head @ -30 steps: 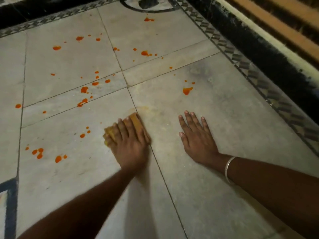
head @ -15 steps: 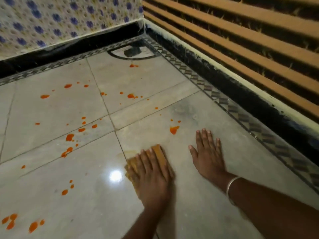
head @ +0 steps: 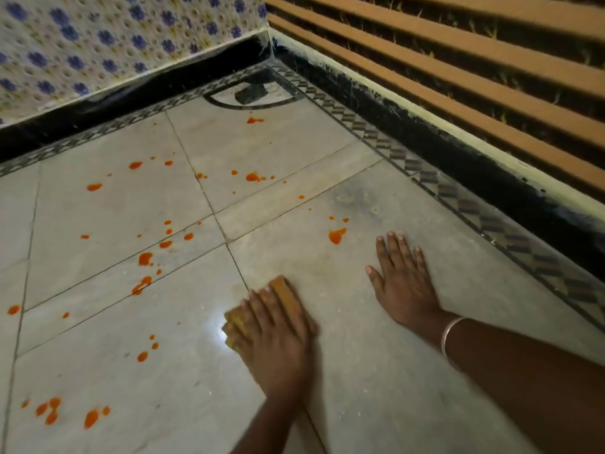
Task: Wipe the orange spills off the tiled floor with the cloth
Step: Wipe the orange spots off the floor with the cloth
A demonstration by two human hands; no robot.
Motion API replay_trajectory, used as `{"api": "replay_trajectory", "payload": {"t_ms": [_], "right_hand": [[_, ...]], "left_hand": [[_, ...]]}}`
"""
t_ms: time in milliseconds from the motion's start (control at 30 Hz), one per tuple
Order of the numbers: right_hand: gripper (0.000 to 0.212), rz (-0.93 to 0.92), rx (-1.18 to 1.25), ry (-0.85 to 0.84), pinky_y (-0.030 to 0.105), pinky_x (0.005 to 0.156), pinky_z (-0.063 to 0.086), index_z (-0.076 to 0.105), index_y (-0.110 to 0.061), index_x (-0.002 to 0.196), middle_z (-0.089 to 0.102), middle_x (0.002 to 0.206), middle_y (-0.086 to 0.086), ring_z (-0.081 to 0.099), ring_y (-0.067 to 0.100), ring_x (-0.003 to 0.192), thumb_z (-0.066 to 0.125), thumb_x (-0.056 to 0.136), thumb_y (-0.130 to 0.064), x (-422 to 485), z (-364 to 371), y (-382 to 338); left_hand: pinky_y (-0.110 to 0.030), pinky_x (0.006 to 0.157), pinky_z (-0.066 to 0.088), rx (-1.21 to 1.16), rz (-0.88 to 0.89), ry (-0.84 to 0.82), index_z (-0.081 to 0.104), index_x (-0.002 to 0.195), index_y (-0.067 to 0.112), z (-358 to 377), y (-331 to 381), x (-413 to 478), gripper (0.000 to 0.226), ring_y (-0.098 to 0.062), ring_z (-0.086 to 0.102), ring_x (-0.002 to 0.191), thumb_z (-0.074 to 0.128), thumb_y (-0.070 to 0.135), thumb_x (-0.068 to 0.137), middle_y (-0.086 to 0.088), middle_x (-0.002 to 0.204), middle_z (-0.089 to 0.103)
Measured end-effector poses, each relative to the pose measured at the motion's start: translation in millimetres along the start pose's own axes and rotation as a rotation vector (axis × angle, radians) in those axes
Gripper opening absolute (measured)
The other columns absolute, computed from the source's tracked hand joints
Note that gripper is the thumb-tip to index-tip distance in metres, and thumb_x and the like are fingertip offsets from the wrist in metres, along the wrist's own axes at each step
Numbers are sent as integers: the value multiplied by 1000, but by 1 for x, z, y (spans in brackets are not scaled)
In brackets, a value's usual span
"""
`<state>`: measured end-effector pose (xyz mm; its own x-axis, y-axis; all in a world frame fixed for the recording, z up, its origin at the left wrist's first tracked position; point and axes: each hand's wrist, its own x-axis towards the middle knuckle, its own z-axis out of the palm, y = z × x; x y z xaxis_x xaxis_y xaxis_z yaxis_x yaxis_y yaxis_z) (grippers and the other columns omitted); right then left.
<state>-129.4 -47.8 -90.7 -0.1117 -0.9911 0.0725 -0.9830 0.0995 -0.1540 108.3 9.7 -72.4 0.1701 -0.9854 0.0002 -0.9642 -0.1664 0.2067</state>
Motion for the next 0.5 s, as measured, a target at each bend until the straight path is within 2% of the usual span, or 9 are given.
{"api": "replay_trajectory", "payload": {"t_ms": [67, 167, 233, 367, 433, 500], "right_hand": [[72, 1, 4, 2, 53, 125, 17, 32, -10, 158, 29, 165, 17, 24, 32, 154, 21, 100, -52, -1, 0, -3], [74, 0, -3, -9, 52, 125, 16, 30, -10, 159, 27, 165, 17, 23, 32, 155, 18, 99, -52, -1, -1, -4], [75, 1, -18, -26, 52, 126, 15, 28, -11, 160, 25, 166, 17, 21, 31, 155, 14, 99, -52, -2, -2, -4], [74, -18, -8, -59, 52, 125, 17, 29, -12, 160, 25, 166, 16, 23, 32, 155, 14, 99, -51, -8, -6, -5], [73, -19, 1, -67, 53, 124, 20, 33, -11, 158, 29, 165, 17, 27, 33, 153, 17, 99, -49, -12, -7, -6], [73, 0, 19, -95, 55, 122, 23, 38, -9, 156, 32, 163, 18, 31, 35, 151, 18, 98, -48, -13, -7, -9]], "left_hand": [[-70, 122, 14, -33, 85, -40, 33, 161, 9, 5, 22, -24, 74, -44, 27, 155, 31, 53, 102, -22, 166, 33], [-63, 126, -1, 22, 371, -175, 7, 167, 21, 7, 37, -10, 83, -33, -5, 161, 4, 71, 101, -11, 174, 0], [-60, 125, -9, 69, 427, -177, -4, 166, 25, 0, 29, 28, 88, -28, -16, 160, -11, 75, 93, -7, 174, -10], [-63, 125, -8, 43, 121, -148, -4, 166, 20, -20, -14, 77, 98, -33, -10, 161, -8, 73, 85, -12, 175, -8], [-65, 125, -5, 23, 27, -97, -5, 166, 18, -25, -33, 57, 93, -35, -8, 161, -5, 70, 89, -15, 174, -5], [-63, 125, -9, 7, -39, -117, -9, 165, 18, -26, -35, 26, 93, -34, -11, 161, -4, 72, 90, -14, 174, -8]]}}
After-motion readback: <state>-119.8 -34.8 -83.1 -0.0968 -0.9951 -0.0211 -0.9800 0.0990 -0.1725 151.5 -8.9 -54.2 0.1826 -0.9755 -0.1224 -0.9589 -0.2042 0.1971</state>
